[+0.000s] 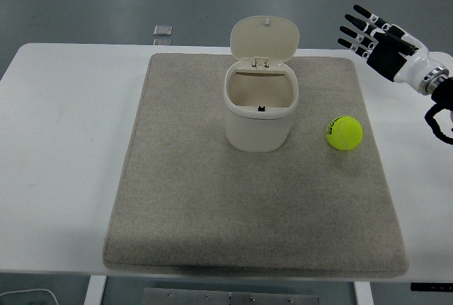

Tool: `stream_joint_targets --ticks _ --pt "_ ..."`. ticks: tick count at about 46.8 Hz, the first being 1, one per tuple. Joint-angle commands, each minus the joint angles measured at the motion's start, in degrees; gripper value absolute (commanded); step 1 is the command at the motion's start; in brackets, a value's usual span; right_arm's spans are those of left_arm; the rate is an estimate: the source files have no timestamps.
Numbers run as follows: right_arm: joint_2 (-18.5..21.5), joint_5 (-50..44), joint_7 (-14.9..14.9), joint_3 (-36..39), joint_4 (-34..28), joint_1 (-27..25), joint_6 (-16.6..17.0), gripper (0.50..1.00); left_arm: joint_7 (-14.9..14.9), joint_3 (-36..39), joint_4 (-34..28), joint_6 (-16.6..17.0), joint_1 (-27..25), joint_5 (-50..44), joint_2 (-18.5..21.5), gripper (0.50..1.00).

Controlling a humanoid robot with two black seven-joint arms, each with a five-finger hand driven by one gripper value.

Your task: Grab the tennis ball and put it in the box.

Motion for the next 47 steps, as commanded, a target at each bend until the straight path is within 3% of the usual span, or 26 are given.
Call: stream_joint_targets --ticks 1,38,47 --pt "0.0 0.0 0.0 0.0 0.0 0.0 -0.1 0.911 0.0 0.0 0.0 0.0 0.1 0.0 0.0 0.992" --pt "-1.0 -0.2 0.5 -0.3 0.0 0.1 0.3 0.911 0.0 0.4 0.1 0.4 -0.9 0.0 0.0 0.992" --pt "-1.1 -5.6 0.6 -0.2 -0.1 0.2 0.4 0.911 0.0 0.4 0.1 0.4 -0.9 0.0 0.0 0.992"
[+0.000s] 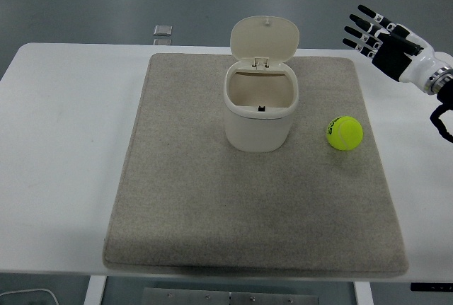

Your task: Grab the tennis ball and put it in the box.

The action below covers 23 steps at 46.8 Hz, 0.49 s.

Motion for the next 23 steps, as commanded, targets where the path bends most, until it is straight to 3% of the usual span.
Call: stream_joint_targets --ticks 1,18,23 --pt "-0.1 -3.1 0.0 0.2 0.0 0.0 0.0 0.911 0.0 0.1 0.0 0.0 0.0 0.0 0.0 0.992" --pt "-2.1 -14.6 0.0 -0.5 0.1 1.6 0.3 0.913 0.0 0.1 0.0 0.0 0.0 0.0 0.0 0.992" --pt "-3.6 -19.2 0.0 -0.5 0.2 1.6 2.5 0.913 0.0 0.1 0.0 0.0 0.0 0.0 0.0 0.992"
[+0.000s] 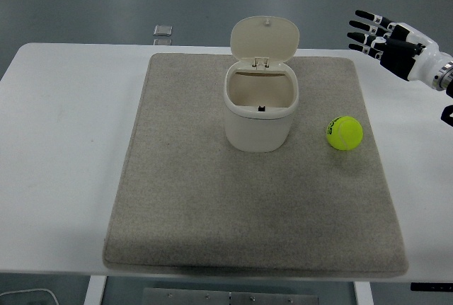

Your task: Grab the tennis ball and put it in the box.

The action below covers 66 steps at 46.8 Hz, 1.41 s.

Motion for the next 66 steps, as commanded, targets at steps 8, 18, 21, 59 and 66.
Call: stream_joint_targets --ticks 8,18,21,59,66 --pt "-2.9 -8.6 0.0 0.0 0.2 0.0 4.2 0.913 0.0 0.0 0.0 0.0 0.0 0.0 0.0 0.992" --pt "-5.3 -21.0 0.8 -0.3 4.2 1.5 6.5 0.913 0.0 0.0 0.0 0.0 0.0 0.0 0.0 0.992" --pt "-6.5 -25.7 2.6 -0.3 6.2 1.6 7.4 0.913 0.0 0.0 0.0 0.0 0.0 0.0 0.0 0.992" --pt "-11.6 -56.5 9.5 -5.8 19.1 -0.8 7.3 0.913 0.0 0.0 0.0 0.0 0.0 0.0 0.0 0.992" --pt "-11.6 -57.7 10.4 -7.4 19.1 -1.4 6.1 0.913 0.0 0.0 0.0 0.0 0.0 0.0 0.0 0.992"
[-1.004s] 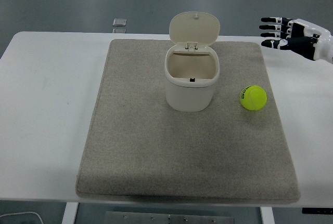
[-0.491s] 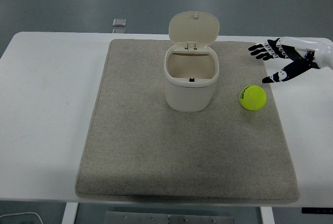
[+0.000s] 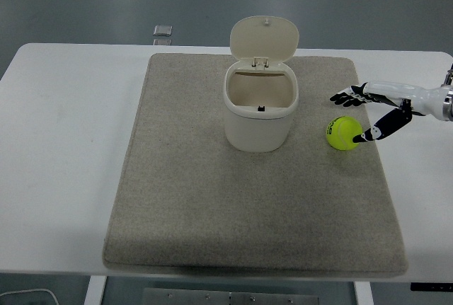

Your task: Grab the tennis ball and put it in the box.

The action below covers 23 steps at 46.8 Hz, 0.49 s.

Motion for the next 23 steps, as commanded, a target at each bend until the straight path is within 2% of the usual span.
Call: stream_joint_targets --ticks 1,12,23 --pt "0.0 -0.2 0.3 -1.1 0.0 -0.2 -0.6 0.913 0.0 0.0 0.0 0.0 0.0 0.0 0.0 0.992" --pt "1.0 -1.2 0.5 -2.8 0.0 -1.5 -4.0 0.911 0.0 0.0 0.0 0.0 0.0 0.0 0.0 0.992" --pt "1.7 -1.9 0.5 -2.9 -0.1 -2.1 -5.4 0.905 0.0 0.0 0.0 0.0 0.0 0.0 0.0 0.992"
